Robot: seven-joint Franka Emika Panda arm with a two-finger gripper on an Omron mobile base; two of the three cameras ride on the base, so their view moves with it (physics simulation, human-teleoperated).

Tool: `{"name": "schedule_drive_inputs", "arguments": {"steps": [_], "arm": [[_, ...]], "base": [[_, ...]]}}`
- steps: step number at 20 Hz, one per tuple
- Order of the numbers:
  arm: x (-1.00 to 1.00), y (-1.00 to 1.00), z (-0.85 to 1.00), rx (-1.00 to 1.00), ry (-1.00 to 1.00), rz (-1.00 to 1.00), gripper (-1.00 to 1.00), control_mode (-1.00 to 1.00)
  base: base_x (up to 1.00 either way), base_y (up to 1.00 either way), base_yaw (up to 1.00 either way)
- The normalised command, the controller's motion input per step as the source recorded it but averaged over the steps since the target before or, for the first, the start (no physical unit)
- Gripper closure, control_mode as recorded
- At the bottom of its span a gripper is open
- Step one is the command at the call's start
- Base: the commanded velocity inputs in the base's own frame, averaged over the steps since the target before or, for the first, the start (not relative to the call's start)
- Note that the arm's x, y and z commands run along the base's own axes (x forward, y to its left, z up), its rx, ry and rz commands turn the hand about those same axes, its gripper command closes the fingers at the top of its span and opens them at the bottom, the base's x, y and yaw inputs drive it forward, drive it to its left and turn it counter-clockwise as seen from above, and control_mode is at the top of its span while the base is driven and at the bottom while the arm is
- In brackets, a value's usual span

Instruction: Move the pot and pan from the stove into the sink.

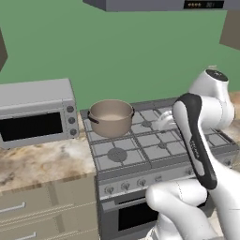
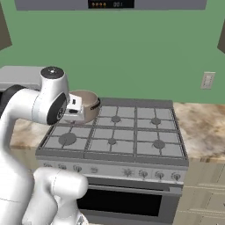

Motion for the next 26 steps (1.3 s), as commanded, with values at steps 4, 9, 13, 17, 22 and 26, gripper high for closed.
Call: {"name": "schedule_drive_inputs", "arguments": {"steps": [4, 9, 13, 17, 22, 26], "arm": [[0.52, 0.14, 0.08, 0.09, 0.00, -0.08, -1.00, -1.00], [0.58, 0.31, 0.00, 0.05, 0.00, -0.10, -1.00, -1.00], [0.55, 0.32, 0.00, 0.02, 0.00, -0.14, -1.00, -1.00], [0.50, 0.34, 0.00, 0.00, 0.00, -0.18, -1.00, -1.00], [0.37, 0.26, 0.00, 0.00, 0.00, -0.15, -1.00, -1.00], [0.00, 0.00, 0.00, 0.00, 0.00, 0.00, -1.00, -1.00]], "base": [[0.00, 0.00, 0.00], [0.00, 0.00, 0.00], [0.00, 0.00, 0.00], [0.00, 0.00, 0.00], [0.00, 0.00, 0.00], [0.00, 0.00, 0.00]]}}
